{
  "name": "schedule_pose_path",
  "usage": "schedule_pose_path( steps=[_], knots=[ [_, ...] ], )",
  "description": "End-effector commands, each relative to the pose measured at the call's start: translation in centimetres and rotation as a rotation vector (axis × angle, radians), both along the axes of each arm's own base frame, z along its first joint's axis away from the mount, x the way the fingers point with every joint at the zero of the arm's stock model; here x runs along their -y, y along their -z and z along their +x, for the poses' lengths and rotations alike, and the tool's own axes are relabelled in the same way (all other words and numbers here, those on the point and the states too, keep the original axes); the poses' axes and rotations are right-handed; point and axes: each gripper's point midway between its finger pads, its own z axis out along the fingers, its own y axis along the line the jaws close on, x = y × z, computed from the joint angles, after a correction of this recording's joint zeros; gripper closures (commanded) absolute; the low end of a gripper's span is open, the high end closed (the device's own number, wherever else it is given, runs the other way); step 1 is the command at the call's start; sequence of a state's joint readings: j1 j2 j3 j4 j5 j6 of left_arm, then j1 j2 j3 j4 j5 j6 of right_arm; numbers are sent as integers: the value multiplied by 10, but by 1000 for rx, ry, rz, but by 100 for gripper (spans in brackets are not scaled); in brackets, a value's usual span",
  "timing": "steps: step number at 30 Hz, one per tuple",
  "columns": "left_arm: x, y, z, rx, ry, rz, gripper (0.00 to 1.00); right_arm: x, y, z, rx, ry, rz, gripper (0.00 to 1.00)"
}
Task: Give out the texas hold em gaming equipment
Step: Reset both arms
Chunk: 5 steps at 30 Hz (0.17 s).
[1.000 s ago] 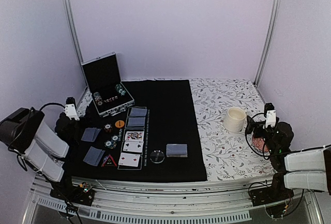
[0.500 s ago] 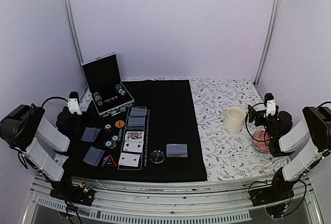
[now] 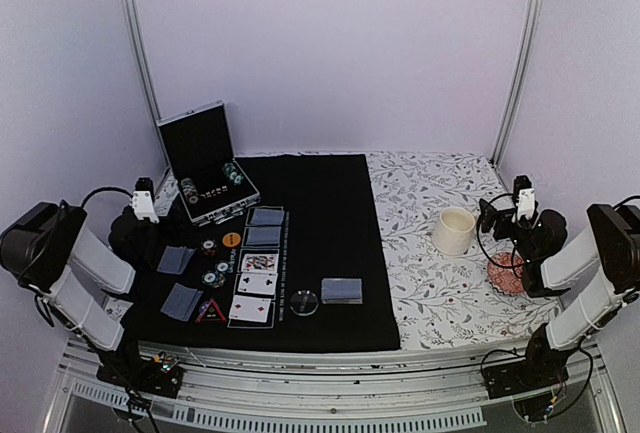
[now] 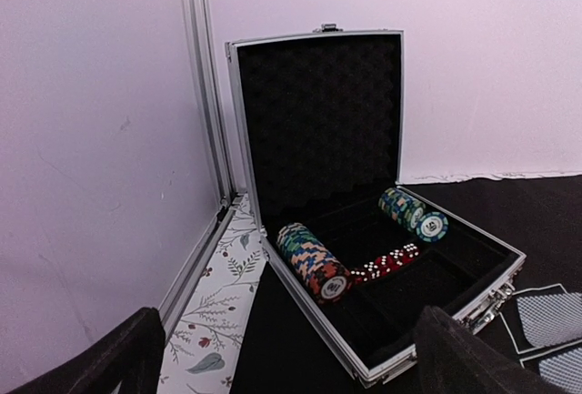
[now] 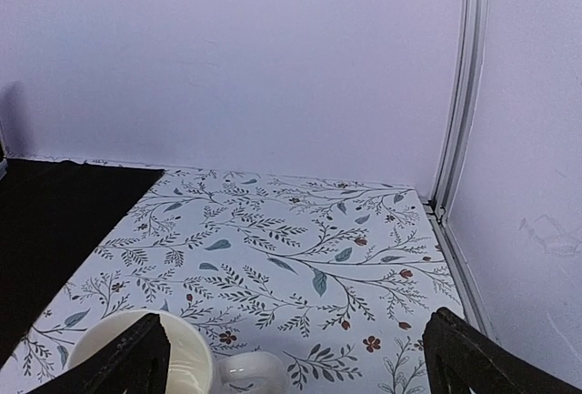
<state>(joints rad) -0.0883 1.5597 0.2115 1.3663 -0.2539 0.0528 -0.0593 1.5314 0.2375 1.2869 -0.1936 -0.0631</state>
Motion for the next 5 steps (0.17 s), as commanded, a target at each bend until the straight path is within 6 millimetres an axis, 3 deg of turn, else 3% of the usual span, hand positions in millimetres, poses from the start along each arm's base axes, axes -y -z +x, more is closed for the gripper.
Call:
schedule_pose_path(
  steps=[1,5],
  knots=[
    [-4,-3,3,6,-6,3,2,-1,0,3,-4,-8,17,1],
    [-4,-3,3,7,-7,3,2,-1,0,3,-3,-8,15,1]
  ],
)
